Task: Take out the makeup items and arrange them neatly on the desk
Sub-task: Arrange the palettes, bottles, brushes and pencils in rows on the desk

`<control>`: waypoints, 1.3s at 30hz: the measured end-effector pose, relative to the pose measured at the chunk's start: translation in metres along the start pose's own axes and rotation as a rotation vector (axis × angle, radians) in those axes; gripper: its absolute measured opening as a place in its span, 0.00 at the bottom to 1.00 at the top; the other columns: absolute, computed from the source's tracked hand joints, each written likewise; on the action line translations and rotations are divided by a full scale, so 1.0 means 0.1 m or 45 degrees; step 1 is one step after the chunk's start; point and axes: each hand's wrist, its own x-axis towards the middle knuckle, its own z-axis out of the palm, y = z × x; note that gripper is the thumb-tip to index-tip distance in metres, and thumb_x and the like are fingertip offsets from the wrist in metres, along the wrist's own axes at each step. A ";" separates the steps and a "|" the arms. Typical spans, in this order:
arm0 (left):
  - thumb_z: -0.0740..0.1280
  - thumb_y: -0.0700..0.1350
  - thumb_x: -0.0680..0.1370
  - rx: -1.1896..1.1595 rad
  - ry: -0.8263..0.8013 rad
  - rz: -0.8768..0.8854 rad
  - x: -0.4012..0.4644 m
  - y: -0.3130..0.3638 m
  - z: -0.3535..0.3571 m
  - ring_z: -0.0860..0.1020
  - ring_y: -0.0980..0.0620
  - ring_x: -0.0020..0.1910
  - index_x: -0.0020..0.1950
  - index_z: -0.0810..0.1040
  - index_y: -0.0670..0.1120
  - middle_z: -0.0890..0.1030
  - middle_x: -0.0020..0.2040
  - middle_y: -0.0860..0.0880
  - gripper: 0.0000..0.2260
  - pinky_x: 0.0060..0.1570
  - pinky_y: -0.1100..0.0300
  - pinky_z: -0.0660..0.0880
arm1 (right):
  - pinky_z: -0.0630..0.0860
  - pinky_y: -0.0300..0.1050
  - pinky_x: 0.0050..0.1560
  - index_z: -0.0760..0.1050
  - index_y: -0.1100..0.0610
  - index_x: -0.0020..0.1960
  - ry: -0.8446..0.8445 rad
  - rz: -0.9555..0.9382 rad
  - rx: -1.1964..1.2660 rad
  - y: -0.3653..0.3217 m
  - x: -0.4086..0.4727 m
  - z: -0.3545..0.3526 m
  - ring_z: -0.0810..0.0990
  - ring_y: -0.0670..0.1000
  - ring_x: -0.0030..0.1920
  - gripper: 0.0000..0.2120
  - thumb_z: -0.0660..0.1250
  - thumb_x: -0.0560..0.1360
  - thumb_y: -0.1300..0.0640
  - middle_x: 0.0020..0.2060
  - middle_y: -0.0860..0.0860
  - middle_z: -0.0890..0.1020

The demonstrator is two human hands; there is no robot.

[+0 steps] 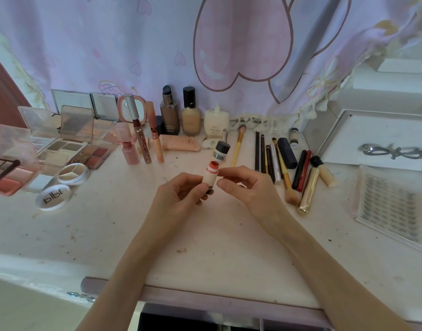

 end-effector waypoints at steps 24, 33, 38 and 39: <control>0.49 0.62 0.77 1.511 0.020 -0.169 -0.12 -0.28 -0.65 0.53 0.50 0.74 0.73 0.59 0.53 0.58 0.75 0.50 0.26 0.72 0.48 0.47 | 0.67 0.23 0.39 0.80 0.55 0.50 0.054 -0.190 -0.457 0.03 0.92 0.66 0.74 0.34 0.35 0.07 0.69 0.73 0.57 0.34 0.38 0.76; 0.37 0.62 0.75 1.612 -0.104 -0.247 -0.09 -0.33 -0.64 0.40 0.51 0.75 0.76 0.42 0.56 0.42 0.77 0.52 0.30 0.73 0.46 0.38 | 0.72 0.42 0.47 0.79 0.58 0.51 0.012 -0.208 -0.596 0.10 1.05 0.80 0.77 0.48 0.43 0.08 0.68 0.74 0.56 0.45 0.52 0.82; 0.37 0.62 0.76 1.625 -0.120 -0.253 -0.09 -0.33 -0.64 0.39 0.52 0.75 0.75 0.40 0.56 0.41 0.77 0.52 0.29 0.73 0.46 0.38 | 0.69 0.35 0.44 0.78 0.57 0.54 -0.028 -0.151 -0.646 0.13 1.05 0.82 0.76 0.47 0.46 0.09 0.67 0.75 0.57 0.49 0.51 0.80; 0.38 0.62 0.76 1.625 -0.121 -0.252 -0.09 -0.34 -0.64 0.39 0.52 0.75 0.75 0.40 0.56 0.41 0.77 0.52 0.28 0.72 0.46 0.38 | 0.69 0.34 0.44 0.77 0.56 0.54 -0.031 -0.148 -0.646 0.13 1.05 0.83 0.76 0.47 0.46 0.09 0.67 0.75 0.56 0.49 0.51 0.80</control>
